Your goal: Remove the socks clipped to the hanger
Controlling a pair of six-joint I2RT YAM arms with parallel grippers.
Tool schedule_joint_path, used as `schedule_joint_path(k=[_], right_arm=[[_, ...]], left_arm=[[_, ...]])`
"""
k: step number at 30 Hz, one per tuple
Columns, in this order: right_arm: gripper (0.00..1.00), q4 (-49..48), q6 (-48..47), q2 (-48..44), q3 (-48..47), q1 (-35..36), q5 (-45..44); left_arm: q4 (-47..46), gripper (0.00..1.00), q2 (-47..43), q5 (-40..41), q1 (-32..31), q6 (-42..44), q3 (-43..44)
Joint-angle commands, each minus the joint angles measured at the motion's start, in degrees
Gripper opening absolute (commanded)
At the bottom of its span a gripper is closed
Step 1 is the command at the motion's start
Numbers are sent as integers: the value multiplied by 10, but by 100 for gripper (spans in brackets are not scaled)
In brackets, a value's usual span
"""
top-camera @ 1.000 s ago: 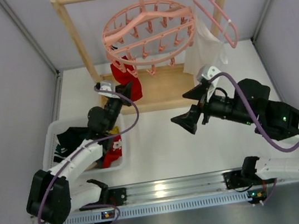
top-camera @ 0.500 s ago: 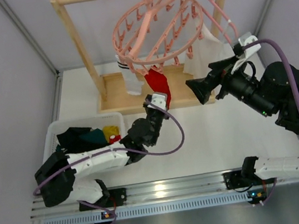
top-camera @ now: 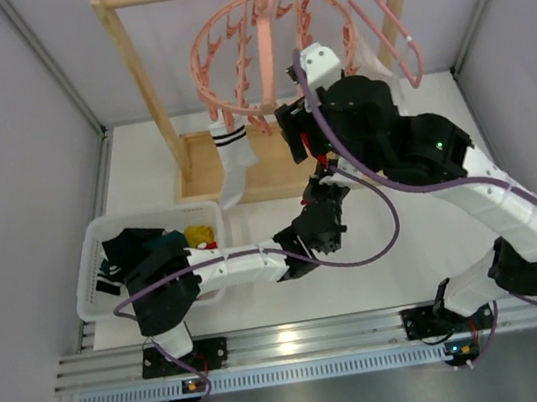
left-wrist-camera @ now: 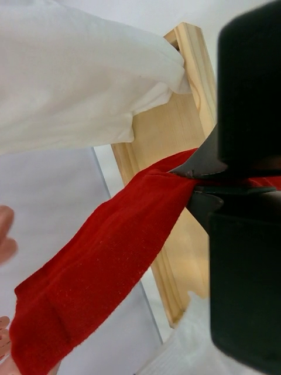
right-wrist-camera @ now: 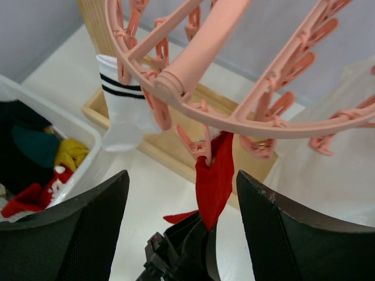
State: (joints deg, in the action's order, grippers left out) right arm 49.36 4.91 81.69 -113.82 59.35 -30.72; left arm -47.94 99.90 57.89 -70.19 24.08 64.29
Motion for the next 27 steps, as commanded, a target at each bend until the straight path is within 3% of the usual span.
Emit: schedule_joint_path(k=[1, 27], right_arm=[[70, 48, -24, 25, -57, -2, -11], [63, 41, -85, 123, -74, -71, 24]], left_arm=[[-17, 0, 9, 27, -10, 25, 34], [-17, 0, 26, 18, -29, 36, 41]])
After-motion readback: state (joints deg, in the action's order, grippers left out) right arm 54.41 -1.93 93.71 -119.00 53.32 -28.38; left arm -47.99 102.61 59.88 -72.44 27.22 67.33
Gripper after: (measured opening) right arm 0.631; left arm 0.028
